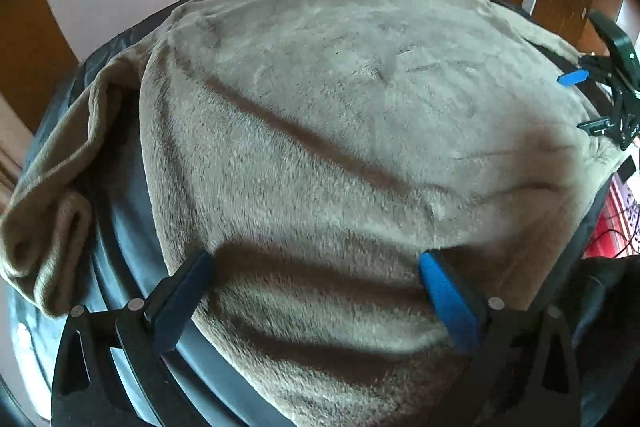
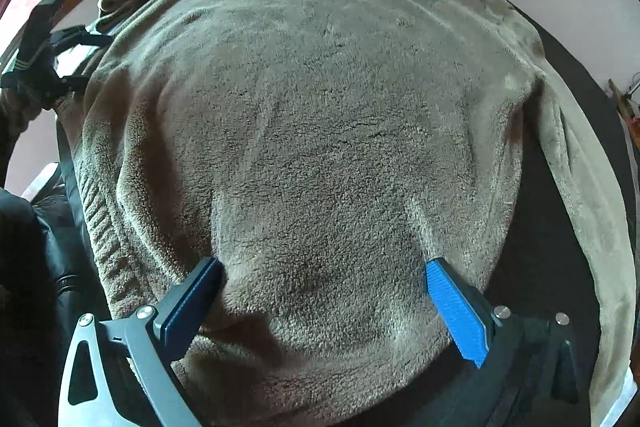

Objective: Fold clothes

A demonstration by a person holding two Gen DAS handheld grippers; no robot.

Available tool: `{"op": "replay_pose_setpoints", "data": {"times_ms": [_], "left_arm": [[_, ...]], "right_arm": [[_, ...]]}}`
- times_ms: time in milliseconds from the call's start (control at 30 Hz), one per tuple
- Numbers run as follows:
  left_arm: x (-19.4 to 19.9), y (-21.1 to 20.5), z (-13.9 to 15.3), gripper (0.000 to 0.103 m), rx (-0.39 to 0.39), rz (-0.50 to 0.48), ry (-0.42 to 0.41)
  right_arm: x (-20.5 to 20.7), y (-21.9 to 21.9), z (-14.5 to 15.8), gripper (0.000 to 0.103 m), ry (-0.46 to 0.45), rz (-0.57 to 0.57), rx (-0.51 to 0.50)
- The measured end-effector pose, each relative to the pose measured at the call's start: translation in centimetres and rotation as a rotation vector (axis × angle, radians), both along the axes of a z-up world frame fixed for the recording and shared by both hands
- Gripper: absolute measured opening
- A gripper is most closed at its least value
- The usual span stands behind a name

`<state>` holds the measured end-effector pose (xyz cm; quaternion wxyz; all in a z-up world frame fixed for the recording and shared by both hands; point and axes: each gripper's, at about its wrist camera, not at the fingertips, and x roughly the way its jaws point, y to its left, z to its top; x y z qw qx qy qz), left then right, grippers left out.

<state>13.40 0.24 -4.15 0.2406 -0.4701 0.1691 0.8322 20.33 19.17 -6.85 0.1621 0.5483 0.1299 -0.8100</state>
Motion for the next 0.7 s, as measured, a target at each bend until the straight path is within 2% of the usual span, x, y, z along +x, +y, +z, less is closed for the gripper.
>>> {"op": "replay_pose_setpoints", "data": {"times_ms": [67,200,333,500,700], "left_arm": [[-0.6,0.7,0.8,0.103,-0.019,-0.010,0.026],[-2.7,2.1,3.8,0.103,-0.001,-0.024,0.094],[-6.2,3.2,6.6,0.103,0.025,0.004,0.125],[-11.8,4.0,8.6,0.103,0.071,0.062,0.091],[-18.2,4.1,9.4,0.103,0.079,0.156,0.026]], "right_arm": [[-0.4,-0.4,0.3,0.102,-0.003,0.003,0.022],[-1.4,-0.9,2.8,0.102,0.087,0.004,0.035],[-3.7,-0.3,6.1,0.102,0.168,-0.053,0.037],[-7.0,2.2,9.1,0.102,0.217,-0.165,-0.021],[-12.1,5.2,12.4,0.102,0.198,-0.293,-0.121]]}}
